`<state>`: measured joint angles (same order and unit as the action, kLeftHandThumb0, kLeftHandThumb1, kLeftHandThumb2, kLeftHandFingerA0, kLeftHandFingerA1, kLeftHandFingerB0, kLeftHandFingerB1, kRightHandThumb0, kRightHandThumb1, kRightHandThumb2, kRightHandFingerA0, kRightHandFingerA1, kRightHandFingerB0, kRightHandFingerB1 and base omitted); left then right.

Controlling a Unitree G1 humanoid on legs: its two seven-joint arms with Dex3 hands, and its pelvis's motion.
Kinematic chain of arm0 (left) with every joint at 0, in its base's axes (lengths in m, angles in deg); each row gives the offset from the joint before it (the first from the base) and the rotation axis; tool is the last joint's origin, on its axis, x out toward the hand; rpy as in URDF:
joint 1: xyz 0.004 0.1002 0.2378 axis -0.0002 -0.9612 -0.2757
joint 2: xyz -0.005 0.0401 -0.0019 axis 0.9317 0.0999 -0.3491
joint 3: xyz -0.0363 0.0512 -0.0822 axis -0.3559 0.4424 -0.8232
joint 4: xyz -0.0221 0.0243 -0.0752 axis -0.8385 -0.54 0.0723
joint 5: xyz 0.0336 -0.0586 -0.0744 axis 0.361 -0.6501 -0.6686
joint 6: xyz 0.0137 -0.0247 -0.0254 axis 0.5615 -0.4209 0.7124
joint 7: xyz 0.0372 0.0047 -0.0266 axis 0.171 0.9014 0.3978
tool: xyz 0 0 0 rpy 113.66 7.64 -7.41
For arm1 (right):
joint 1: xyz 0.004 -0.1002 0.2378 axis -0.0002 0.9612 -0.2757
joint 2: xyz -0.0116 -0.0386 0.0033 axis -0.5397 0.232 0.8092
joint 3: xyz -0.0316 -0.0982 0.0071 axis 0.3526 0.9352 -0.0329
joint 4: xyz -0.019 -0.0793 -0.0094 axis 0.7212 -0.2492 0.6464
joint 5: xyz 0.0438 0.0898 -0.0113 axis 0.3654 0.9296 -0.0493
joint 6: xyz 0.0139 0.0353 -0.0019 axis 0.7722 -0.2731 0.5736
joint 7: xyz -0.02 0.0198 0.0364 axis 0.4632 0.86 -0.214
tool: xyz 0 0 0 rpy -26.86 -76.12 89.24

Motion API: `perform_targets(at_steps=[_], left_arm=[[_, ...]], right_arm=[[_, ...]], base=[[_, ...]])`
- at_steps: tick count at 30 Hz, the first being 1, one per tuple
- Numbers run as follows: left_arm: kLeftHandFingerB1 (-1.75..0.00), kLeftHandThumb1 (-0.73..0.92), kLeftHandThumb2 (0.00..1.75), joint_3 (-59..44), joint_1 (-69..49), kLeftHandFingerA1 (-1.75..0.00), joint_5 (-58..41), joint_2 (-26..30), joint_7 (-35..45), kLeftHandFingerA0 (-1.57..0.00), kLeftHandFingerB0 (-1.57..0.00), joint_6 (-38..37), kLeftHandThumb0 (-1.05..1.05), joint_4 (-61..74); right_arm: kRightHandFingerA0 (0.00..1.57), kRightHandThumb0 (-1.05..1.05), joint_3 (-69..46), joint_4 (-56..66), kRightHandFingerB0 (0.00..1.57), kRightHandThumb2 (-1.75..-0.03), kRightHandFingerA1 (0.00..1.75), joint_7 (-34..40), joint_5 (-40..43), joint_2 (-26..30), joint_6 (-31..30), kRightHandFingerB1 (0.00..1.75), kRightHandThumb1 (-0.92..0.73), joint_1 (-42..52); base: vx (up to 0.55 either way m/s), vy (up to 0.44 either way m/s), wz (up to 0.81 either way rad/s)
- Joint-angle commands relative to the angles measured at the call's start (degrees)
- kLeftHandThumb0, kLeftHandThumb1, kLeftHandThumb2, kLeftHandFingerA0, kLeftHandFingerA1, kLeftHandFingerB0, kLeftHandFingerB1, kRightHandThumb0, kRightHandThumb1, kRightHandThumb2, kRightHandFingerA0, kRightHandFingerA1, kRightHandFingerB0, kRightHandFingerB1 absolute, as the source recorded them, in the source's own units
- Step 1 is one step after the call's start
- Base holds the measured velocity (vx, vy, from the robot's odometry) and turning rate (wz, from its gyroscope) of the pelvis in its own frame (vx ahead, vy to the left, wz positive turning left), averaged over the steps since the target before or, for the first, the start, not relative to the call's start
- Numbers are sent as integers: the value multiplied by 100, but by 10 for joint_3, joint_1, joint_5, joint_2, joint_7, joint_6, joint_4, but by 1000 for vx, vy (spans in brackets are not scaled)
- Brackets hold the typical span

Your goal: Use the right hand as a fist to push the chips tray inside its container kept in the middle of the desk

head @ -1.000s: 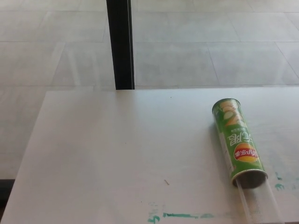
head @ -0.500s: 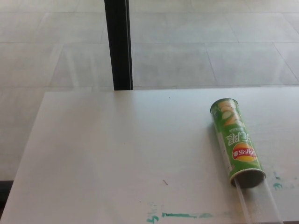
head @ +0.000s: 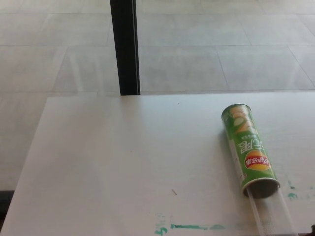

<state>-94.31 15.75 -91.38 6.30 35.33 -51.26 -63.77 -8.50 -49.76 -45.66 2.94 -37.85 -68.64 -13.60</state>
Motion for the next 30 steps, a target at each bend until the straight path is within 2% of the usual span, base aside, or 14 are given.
perform_targets(at_steps=[1, 2, 3, 5, 15, 16, 17, 19, 22, 23, 26, 28, 29, 30], left_arm=[[-104, 57, 140, 15, -11, -131, 3, 18, 13, -65, -38, -26, -84, 10], [-104, 58, 140, 14, -10, -132, 2, 17, 12, -67, -38, -29, -82, 9], [-103, 56, 141, 14, -10, -131, 1, 17, 11, -67, -33, -30, -83, 8], [-102, 57, 141, 13, -14, -131, -1, 17, 17, -66, -34, -34, -84, 13], [-104, 57, 142, 17, -8, -131, 1, 22, 16, -63, -36, -28, -80, 7], [-104, 57, 142, 17, -8, -131, 1, 21, 16, -63, -36, -28, -80, 7], [-105, 58, 142, 16, -9, -131, -1, 21, 18, -62, -36, -28, -81, 9], [-103, 58, 142, 19, -8, -129, 2, 21, 14, -63, -36, -25, -79, 10], [-106, 55, 141, 12, -5, -132, -4, 20, 10, -66, -41, -23, -79, 5], [-106, 55, 142, 16, -5, -131, 0, 21, 10, -67, -41, -25, -79, 3], [-104, 55, 141, 16, -4, -130, 1, 21, 8, -66, -39, -28, -78, -1], [-102, 55, 144, 16, -7, -130, -1, 20, 15, -61, -33, -31, -80, 5], [-107, 53, 144, 14, -8, -135, -3, 18, 15, -66, -39, -31, -81, 9], [-102, 55, 142, 14, -6, -131, -3, 18, 11, -66, -37, -29, -81, 10]], right_arm=[[66, -43, 76, 21, 51, -61, 98, -79, -199, 57, -17, 57, -73, 24], [75, -44, 68, 27, 56, -60, 89, -76, -226, 59, -19, 54, -69, 25], [80, -46, 66, 31, 50, -96, 87, -72, -259, 61, -19, 62, -57, 24], [79, -47, 66, 42, 49, -95, 89, -80, -276, 68, -43, 62, -57, 23], [76, -50, 71, -9, 52, -99, 97, -37, -378, 62, -22, 64, -59, -14], [76, -50, 71, -9, 52, -99, 97, -37, -379, 61, -22, 64, -59, -14], [73, -54, 70, -4, 58, -63, 108, -39, -390, 59, -39, 52, -71, -15], [76, -56, 71, -4, 60, -62, 91, -41, -425, 60, -57, 50, -75, -23], [79, -58, 74, -12, 62, -62, 86, -27, -466, 54, -68, 49, -77, -35], [77, -62, 75, -11, 58, -64, 73, -34, -485, 57, -75, 46, -81, -39], [77, -61, 80, -20, 58, -64, 66, -22, -503, 49, -78, 47, -81, -46], [70, -63, 84, -19, 55, -65, 71, -35, -512, 49, -94, 46, -86, -52], [75, -62, 87, -22, 58, -65, 67, -35, -520, 47, -98, 47, -85, -57], [79, -61, 89, -29, 60, -65, 62, -19, -528, 42, -93, 48, -83, -62]], base=[[0, 0, 0], [0, 0, 0], [0, 0, 0], [0, 0, 0], [0, 0, 0], [0, 0, 0], [0, 0, 0], [0, 0, 0], [0, 0, 0], [0, 0, 0], [0, 0, 0], [0, 0, 0], [0, 0, 0], [0, 0, 0]])
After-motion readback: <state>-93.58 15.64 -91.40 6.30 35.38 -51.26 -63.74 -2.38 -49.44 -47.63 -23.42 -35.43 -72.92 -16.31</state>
